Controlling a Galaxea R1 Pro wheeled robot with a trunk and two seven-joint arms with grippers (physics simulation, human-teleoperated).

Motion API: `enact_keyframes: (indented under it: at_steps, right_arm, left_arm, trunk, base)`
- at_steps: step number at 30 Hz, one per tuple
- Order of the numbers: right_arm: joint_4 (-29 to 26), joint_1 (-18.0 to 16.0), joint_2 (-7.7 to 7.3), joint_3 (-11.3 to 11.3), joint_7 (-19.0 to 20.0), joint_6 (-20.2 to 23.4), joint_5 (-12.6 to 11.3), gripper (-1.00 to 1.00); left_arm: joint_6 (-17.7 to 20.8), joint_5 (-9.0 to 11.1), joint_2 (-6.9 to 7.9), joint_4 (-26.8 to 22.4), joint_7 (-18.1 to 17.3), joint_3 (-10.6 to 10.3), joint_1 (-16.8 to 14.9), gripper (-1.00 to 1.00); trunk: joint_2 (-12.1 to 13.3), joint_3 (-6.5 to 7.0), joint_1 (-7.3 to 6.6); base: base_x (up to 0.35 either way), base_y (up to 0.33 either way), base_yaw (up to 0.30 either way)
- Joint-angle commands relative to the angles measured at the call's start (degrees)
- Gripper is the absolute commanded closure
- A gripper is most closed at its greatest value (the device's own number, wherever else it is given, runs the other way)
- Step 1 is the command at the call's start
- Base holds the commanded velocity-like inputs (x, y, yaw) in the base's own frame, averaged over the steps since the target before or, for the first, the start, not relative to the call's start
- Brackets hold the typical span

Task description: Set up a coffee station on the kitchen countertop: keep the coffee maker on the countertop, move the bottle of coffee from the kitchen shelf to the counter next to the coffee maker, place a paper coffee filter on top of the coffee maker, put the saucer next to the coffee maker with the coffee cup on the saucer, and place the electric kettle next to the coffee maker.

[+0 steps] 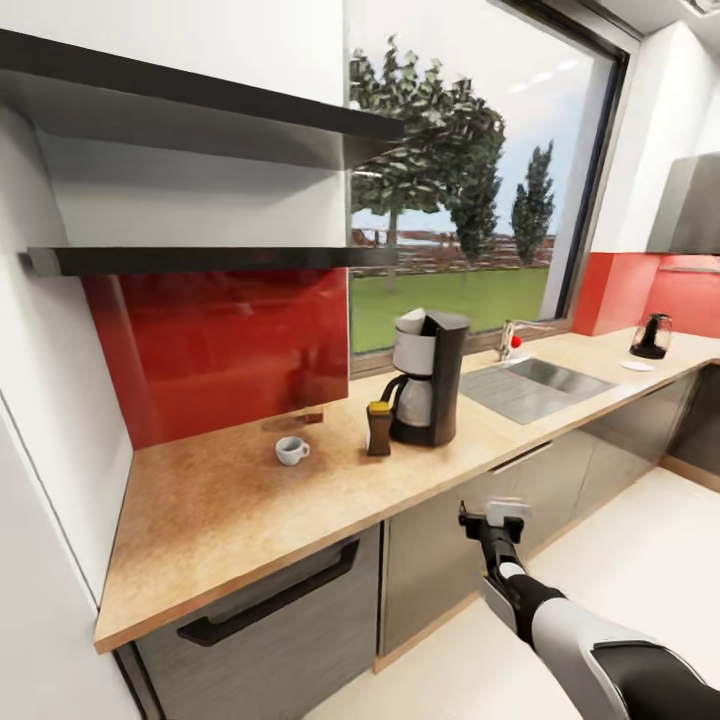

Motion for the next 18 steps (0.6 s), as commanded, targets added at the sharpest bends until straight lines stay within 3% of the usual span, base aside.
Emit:
enact_keyframes:
  at_steps: [1,5,9,18]
  right_arm:
    - [1.5,0.6,-0.21,0.3,-0.3,-0.1,0.0,-1.0]
    - [2.2,2.9,-0.4,0.3,-0.4,0.0,0.0,-1.0]
    - [2.4,8.3,-0.4,0.3,-0.3,1.9,0.0,-1.0]
    - [2.5,15.3,-0.13,0.4,0.2,23.3,0.1,-1.0]
  left_arm:
    - [-0.1,0.0,-0.09,-0.6,0.0,-0.5,0.0,-1.0]
    - [-0.3,0.1,-0.14,-2.9,-0.4,-0.5,-0.1,-1.0]
    - [-0.4,0.1,-0.29,-7.2,-0.6,-0.5,-0.1,-1.0]
    - [-3.0,0.3,-1.33,-11.7,-0.7,-0.5,-0.2,-1.0]
  trunk:
    - [-0.1,-0.07,0.0]
    - [-0.1,-0.07,0.0]
    - [-0.1,-0.07,0.0]
    - [-0.1,-0.07,0.0]
  base:
    - [-0.065,-0.023,-0.299]
    - [-0.031,-0.011,-0.3]
    - [-0.006,-0.002,-0.288]
    - [0.0,0.0,-0.056]
